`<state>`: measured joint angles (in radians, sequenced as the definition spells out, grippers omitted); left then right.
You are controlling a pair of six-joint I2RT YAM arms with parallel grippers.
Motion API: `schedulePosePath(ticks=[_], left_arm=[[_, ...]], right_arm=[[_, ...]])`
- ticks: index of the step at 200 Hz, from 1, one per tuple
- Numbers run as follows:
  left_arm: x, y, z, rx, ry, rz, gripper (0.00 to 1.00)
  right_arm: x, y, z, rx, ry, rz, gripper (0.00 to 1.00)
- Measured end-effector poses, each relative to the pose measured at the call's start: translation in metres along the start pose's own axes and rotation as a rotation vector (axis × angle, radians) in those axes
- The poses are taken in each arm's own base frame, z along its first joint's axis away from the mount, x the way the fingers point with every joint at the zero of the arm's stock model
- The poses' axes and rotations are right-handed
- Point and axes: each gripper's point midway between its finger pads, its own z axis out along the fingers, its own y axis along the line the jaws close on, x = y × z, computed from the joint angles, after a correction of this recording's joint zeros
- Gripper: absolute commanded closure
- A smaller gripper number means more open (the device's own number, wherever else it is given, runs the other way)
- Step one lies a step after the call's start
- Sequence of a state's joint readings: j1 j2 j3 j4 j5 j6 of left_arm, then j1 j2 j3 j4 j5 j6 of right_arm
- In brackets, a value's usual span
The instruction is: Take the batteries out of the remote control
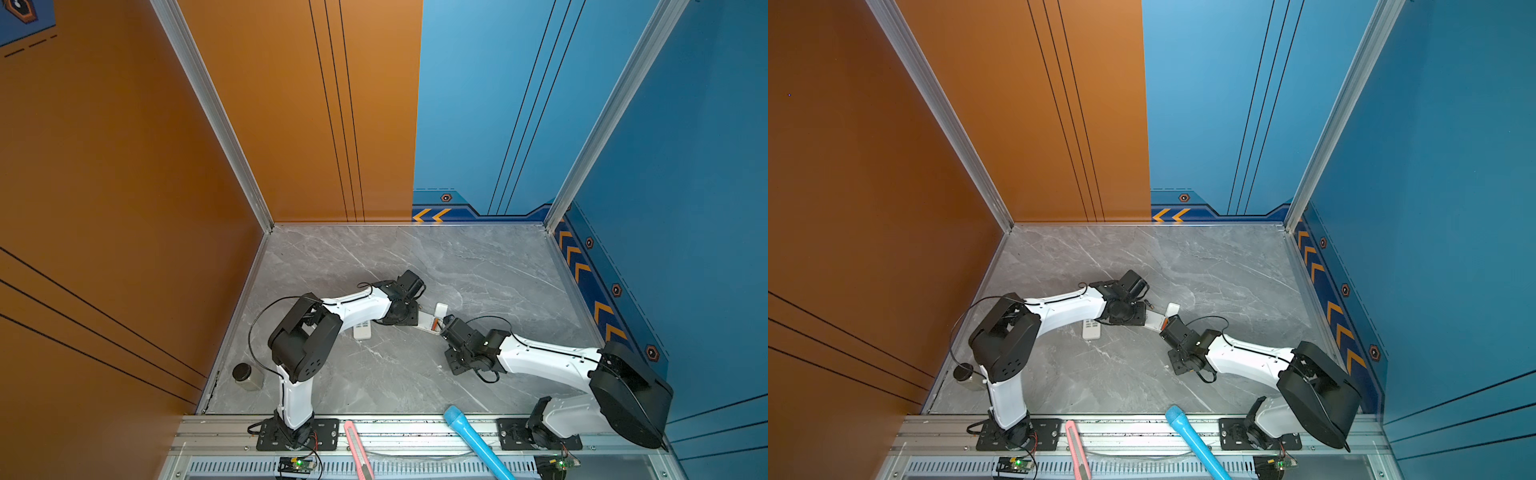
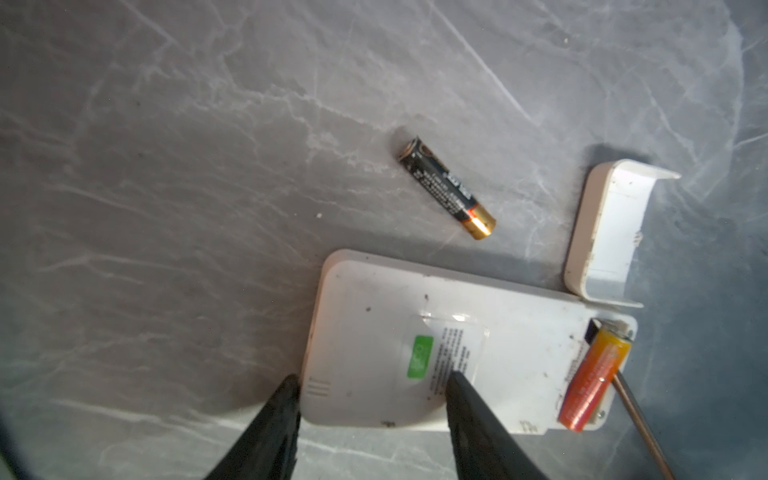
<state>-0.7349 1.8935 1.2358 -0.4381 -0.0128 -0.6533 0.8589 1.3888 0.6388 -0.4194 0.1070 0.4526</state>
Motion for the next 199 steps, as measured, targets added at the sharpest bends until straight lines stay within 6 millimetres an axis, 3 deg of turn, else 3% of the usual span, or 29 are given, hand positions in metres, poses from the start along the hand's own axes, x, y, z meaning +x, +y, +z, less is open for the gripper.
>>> schedulePosePath(ticks=[199], left_arm=[[-0.004, -0.002, 0.001, -0.028, -0.042, 0.014, 0.45]], right_arm=[[0.004, -0.002, -0.011, -0.011, -0.017, -0.004, 1.00]])
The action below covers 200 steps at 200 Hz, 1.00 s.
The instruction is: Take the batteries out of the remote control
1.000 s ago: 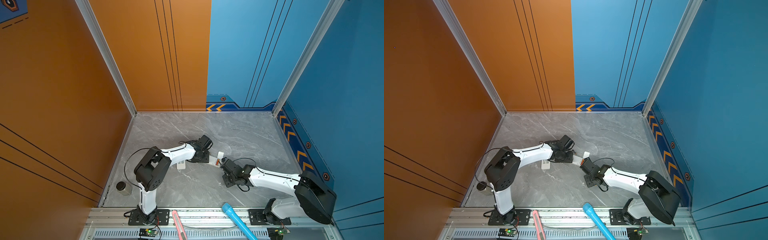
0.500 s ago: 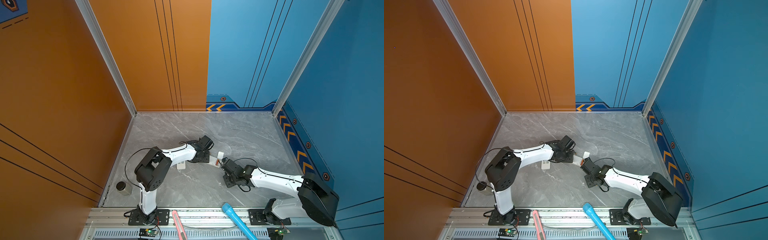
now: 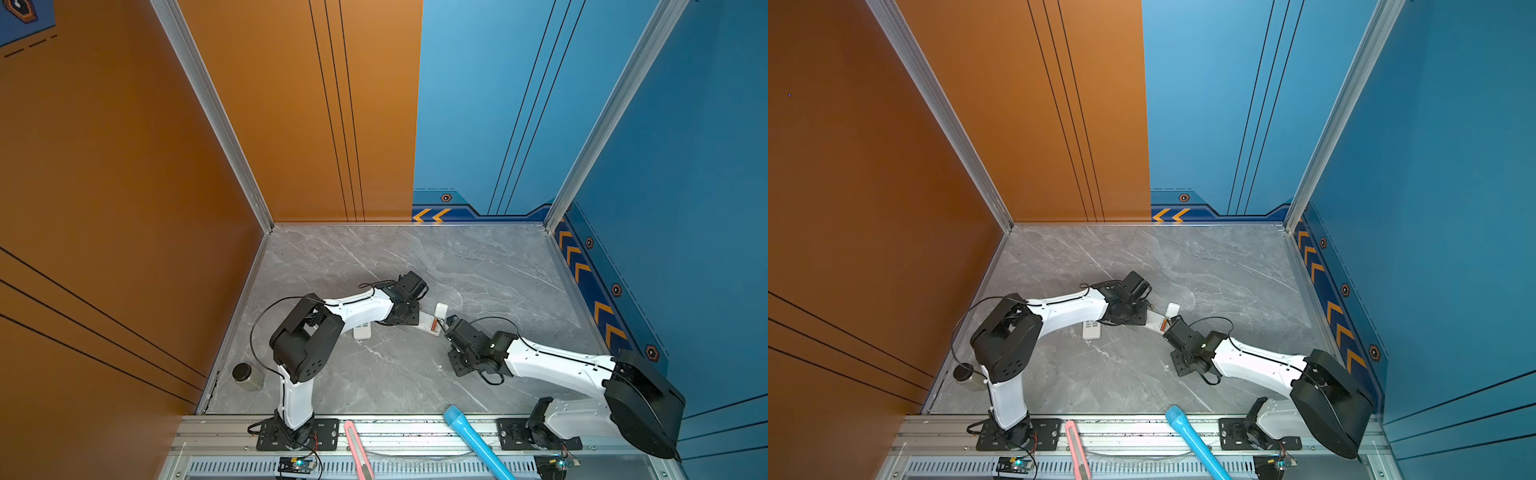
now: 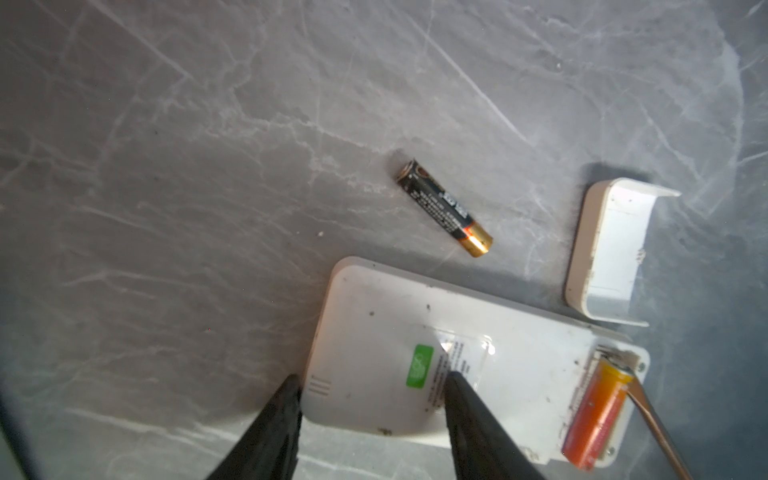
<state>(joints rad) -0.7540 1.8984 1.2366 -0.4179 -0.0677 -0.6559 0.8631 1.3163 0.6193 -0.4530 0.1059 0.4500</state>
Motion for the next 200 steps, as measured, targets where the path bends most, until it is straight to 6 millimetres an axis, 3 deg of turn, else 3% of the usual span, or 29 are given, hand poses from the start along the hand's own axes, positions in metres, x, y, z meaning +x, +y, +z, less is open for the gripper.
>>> schedulePosePath(ticks=[128, 200], left_arm=[[-0.001, -0.001, 0.000, -0.009, -0.009, 0.006, 0.45], [-0.001, 0.000, 0.000, -0.013, -0.012, 0.007, 0.45]], right_arm=[[0.003, 0.009, 0.006, -0.040, 0.040, 0.011, 1.00], [0.004, 0.018, -0.009, -0.105, 0.004, 0.001, 1.00]])
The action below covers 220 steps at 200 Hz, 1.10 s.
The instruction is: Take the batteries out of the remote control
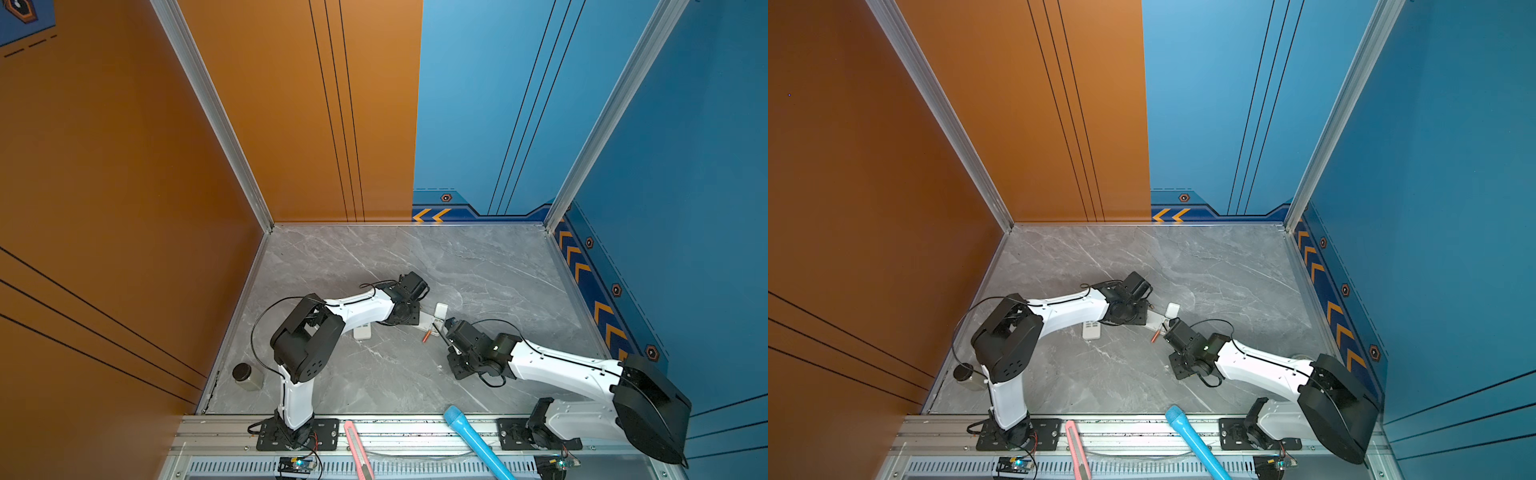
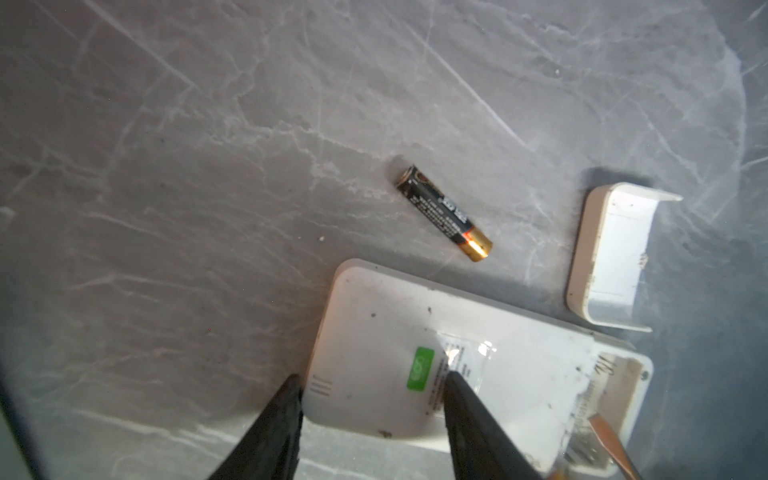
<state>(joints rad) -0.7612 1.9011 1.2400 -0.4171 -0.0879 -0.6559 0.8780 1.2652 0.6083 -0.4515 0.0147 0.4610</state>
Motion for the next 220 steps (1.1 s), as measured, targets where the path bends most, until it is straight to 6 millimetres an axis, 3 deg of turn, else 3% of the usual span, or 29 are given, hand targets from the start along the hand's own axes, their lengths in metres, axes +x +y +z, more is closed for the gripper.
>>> schedulePosePath(ticks=[63, 137, 165, 195, 220], left_arm=[[0.000, -0.001, 0.000, -0.004, -0.005, 0.003, 0.43], [0.002, -0.008, 0.000, 0.019, -0.005, -0.016, 0.25], [0.004, -0.010, -0.001, 0.037, -0.002, -0.037, 0.22], [0.006, -0.012, -0.003, 0.060, 0.012, -0.044, 0.19], [0.009, -0.013, -0.006, 0.074, 0.020, -0.046, 0.19]], right_arm=[[0.003, 0.003, 0.001, -0.013, 0.012, -0.004, 1.00], [0.026, 0.040, -0.025, -0.159, 0.020, 0.043, 1.00], [0.037, 0.037, -0.015, -0.154, 0.044, 0.093, 1.00], [0.054, 0.051, 0.000, -0.176, 0.074, 0.088, 1.00], [0.048, 0.060, 0.003, -0.205, 0.045, 0.104, 1.00]])
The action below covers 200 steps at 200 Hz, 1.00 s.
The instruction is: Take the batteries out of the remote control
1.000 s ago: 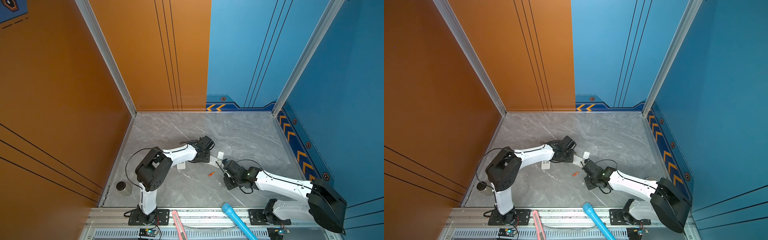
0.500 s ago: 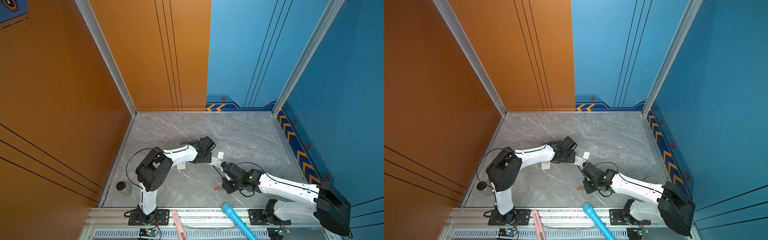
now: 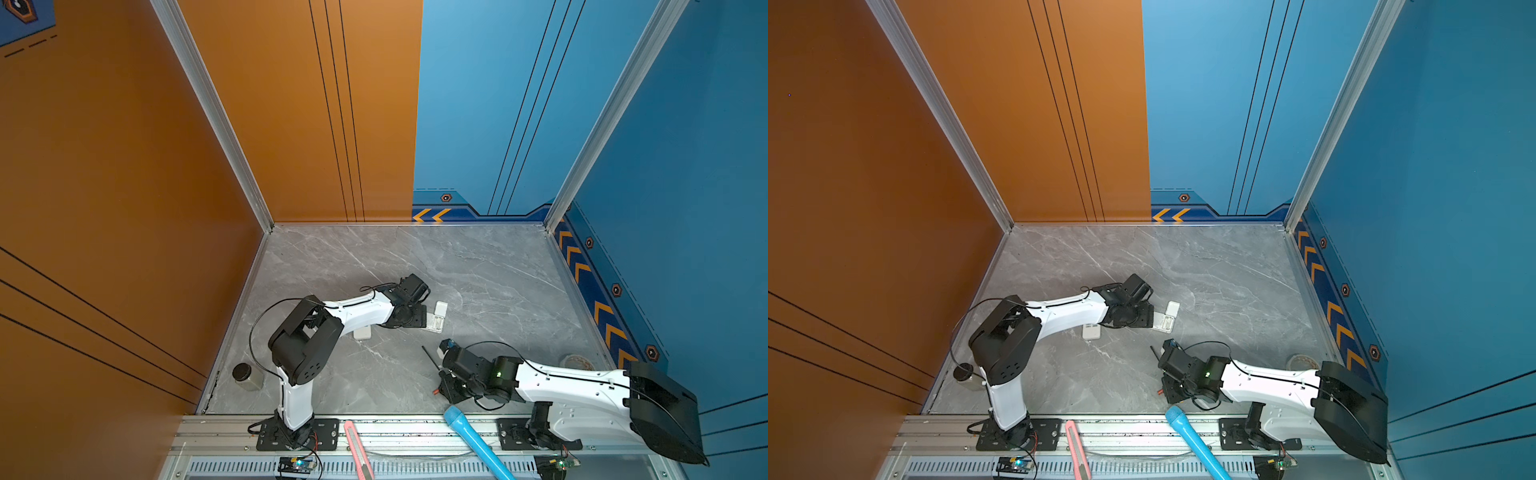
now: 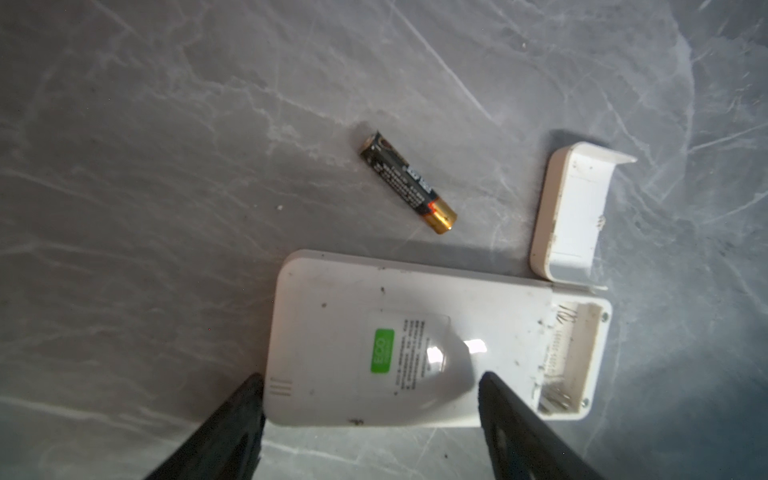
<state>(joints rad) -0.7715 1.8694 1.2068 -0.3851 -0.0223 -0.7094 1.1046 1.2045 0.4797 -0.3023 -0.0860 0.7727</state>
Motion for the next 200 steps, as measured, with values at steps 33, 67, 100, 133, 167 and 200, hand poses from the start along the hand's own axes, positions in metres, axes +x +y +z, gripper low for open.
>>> schedulePosePath(ticks=[33, 67, 100, 133, 167, 200], left_arm=[[0.001, 0.004, -0.004, 0.008, 0.003, -0.009, 0.19], [0.001, 0.008, -0.005, 0.007, 0.005, -0.017, 0.17], [-0.002, 0.006, -0.010, 0.026, 0.001, -0.025, 0.02], [-0.017, -0.001, -0.037, 0.087, -0.040, -0.060, 0.02], [-0.030, -0.008, -0.072, 0.170, -0.093, -0.106, 0.02], [-0.024, -0.004, -0.080, 0.194, -0.082, -0.137, 0.02]], right_arm=[[-0.004, 0.001, 0.001, -0.004, -0.025, 0.016, 1.00], [-0.005, 0.001, 0.002, -0.004, -0.035, 0.018, 1.00], [-0.007, -0.001, 0.000, 0.006, -0.047, 0.017, 0.98], [-0.008, -0.007, -0.011, 0.022, -0.072, 0.023, 0.97], [-0.019, -0.015, -0.025, 0.021, -0.116, 0.066, 0.96], [-0.036, -0.027, -0.034, 0.047, -0.144, 0.132, 0.96]])
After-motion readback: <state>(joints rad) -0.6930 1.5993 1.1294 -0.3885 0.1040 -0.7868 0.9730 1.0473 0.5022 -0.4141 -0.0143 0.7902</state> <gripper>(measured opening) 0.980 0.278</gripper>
